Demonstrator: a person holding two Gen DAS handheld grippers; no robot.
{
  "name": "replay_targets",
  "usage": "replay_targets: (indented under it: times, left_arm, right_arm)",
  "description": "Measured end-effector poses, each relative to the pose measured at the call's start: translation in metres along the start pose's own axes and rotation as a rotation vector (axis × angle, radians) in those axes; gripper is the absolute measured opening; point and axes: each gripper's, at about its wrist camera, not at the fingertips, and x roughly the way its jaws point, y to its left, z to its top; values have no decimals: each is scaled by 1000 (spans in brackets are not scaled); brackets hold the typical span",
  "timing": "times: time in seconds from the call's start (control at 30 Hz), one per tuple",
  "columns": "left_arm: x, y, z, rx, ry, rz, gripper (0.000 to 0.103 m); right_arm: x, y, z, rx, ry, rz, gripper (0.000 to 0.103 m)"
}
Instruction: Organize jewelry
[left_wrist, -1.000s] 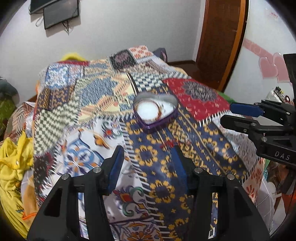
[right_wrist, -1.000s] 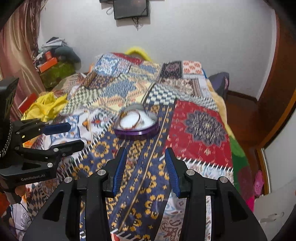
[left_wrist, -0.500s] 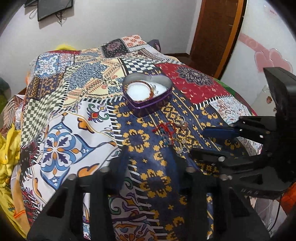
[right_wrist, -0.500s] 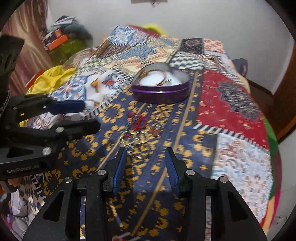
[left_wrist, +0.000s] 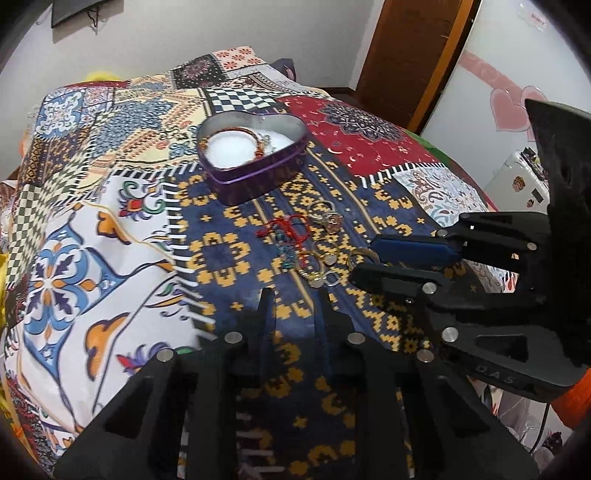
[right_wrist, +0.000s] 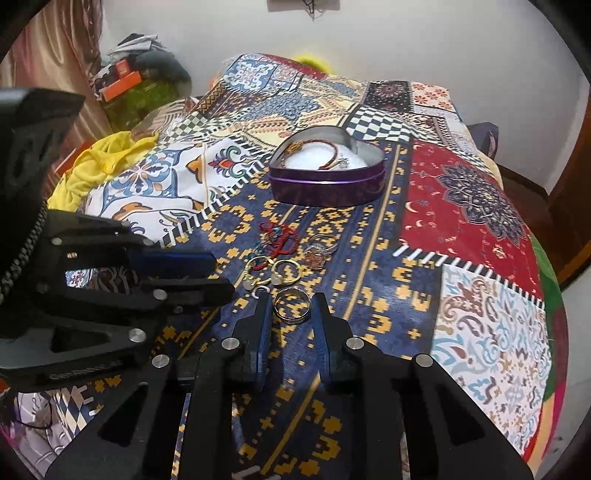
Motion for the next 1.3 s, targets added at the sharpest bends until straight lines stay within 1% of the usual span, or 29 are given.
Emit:
replay_targets:
  times: [0.13,0.23,0.57,0.8,1.0,1.3]
  left_arm:
    - [4,-5,4,2,1,-11,15]
    - [7,-5,7,-4,1,-6,11]
    - [15,-3,14,-37,6,3,10]
    - [15,-6,15,-22,-11,38,6]
    - [2,-6,13,-29,-36,53,5]
    - [-37,2,23,-42,-131,64,5]
  right_arm:
    - [-7,-10,0,28,-15,-10,19]
    - [-9,-16,0,44,-21,-16,19]
    - [-14,-24,-3,61,-29,-26,19]
    - [-20,-23,-1,63,-46,-28,19]
    - [-30,-23,2,71,-70,-32,19]
    - [-43,-19,19,67,-121,-36,19]
